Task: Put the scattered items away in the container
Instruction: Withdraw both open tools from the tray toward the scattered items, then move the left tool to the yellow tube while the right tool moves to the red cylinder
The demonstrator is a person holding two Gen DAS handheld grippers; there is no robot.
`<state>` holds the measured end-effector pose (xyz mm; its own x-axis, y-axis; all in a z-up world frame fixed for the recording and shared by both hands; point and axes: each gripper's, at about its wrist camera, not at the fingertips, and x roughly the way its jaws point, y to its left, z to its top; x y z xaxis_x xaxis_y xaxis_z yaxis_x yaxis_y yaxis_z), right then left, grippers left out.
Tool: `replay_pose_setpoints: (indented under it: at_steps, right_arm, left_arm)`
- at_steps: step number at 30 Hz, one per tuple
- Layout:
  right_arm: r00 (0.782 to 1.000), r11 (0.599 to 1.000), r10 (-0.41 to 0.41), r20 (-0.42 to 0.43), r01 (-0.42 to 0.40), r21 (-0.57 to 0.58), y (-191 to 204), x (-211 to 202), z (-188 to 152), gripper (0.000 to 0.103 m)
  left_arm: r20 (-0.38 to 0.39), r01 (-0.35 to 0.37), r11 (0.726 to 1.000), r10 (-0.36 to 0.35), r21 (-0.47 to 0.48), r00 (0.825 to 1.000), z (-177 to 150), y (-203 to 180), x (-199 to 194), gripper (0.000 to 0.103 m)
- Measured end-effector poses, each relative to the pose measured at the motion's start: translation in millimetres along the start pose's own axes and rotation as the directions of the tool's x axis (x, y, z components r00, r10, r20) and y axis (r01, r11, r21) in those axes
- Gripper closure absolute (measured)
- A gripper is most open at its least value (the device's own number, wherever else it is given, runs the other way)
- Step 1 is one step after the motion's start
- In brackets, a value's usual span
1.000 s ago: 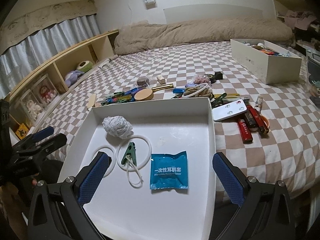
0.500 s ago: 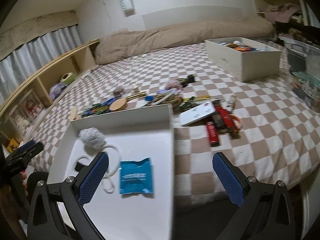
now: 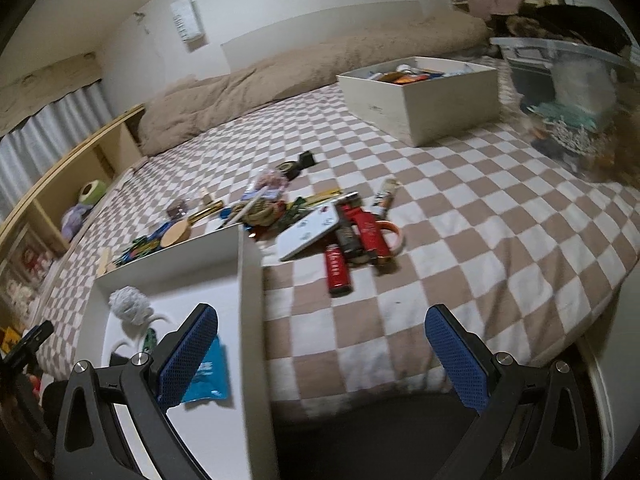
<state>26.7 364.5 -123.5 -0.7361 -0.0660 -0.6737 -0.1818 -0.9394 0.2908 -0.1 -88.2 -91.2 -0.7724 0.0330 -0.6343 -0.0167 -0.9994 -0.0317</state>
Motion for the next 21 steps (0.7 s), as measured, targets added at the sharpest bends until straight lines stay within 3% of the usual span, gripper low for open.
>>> replay_pose_setpoints:
  at_steps: [13,21]
  right_arm:
    - [0.998,0.997,-0.053,-0.03,0.054,0.057,-23,19,1,0.0]
    - [0.987,0.988,-0.136,-0.081,0.142,0.064,-31,40,4,0.0]
  left_arm:
    - [-0.051,-0.026,0.999,0.024,-0.037,0.998,-3,13,23,0.0]
    - [-0.085,-0.026,0.997,0.02,-0.069,0.996,0,21,35,0.0]
